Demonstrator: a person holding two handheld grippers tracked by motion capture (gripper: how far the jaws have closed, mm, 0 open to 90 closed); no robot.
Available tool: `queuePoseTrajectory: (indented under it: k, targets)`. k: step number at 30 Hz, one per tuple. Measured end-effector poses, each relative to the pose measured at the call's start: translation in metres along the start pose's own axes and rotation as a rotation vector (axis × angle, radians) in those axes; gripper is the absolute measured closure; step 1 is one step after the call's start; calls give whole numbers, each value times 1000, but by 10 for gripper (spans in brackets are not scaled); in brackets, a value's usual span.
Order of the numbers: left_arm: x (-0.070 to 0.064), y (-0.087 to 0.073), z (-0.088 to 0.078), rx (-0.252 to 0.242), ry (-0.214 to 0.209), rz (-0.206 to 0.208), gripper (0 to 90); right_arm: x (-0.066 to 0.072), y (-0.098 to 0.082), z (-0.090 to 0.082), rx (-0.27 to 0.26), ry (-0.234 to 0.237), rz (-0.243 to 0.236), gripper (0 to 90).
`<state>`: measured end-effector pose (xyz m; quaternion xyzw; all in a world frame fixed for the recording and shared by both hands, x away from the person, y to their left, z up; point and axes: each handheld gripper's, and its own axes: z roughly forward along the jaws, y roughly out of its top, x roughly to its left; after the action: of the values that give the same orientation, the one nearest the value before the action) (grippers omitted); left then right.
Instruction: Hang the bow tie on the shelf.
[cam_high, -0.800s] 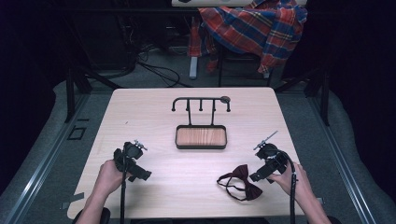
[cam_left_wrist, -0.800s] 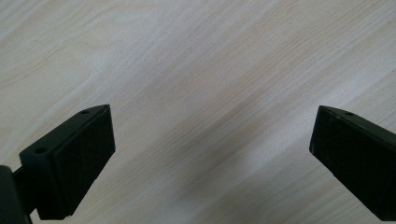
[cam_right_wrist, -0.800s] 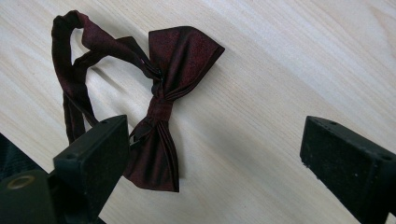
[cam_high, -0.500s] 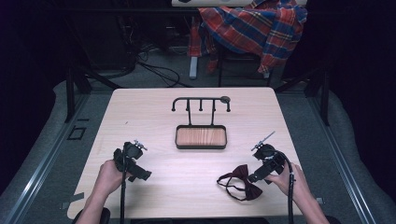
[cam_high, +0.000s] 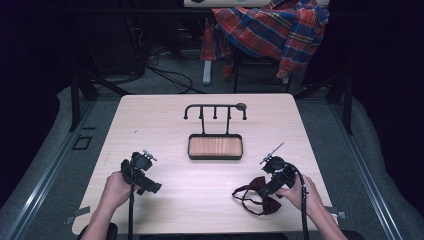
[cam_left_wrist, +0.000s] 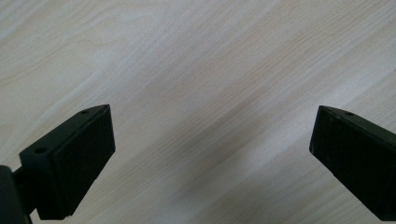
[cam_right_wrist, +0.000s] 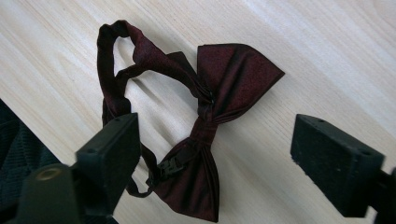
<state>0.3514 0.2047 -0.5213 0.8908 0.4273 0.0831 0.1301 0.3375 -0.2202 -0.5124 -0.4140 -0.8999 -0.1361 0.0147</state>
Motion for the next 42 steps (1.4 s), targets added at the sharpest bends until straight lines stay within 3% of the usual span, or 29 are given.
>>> queuePoseTrajectory:
  k: [7,10,17,18,19,22,23,24,25,27,35,36,37,38,42]
  targets:
    - [0,-1,0,5,0,-1,3,5,4,13,63,-1,-16,431]
    - [0,-1,0,6,-2,4,3,6,5,18,104,-20,-16,472]
    - [-1,-1,0,10,2,5,4,5,5,24,119,-33,7,546]
    - [-1,-1,0,10,1,6,4,4,6,23,142,-39,-8,548]
    - [-1,-1,0,11,2,6,4,5,5,25,120,-38,10,558]
    - [-1,-1,0,14,2,7,4,5,7,25,155,-54,-17,591]
    - [-1,-1,0,14,2,7,4,6,5,27,128,-55,6,604]
    - [-1,-1,0,14,2,6,4,5,6,26,149,-54,-14,617]
    - [-1,-1,0,14,2,7,4,7,5,28,130,-52,4,624]
    - [-1,-1,0,16,3,8,4,6,6,27,159,-50,-10,645]
    - [-1,-1,0,19,4,9,5,6,7,28,184,-40,-32,738]
    - [-1,-1,0,19,4,9,5,9,3,34,102,-28,31,743]
    - [-1,-1,0,19,4,9,5,4,9,26,219,-38,-53,749]
    - [-1,-1,0,19,4,10,5,6,6,29,168,-27,-11,754]
    - [-1,-1,0,17,4,10,5,6,6,27,162,-21,-5,761]
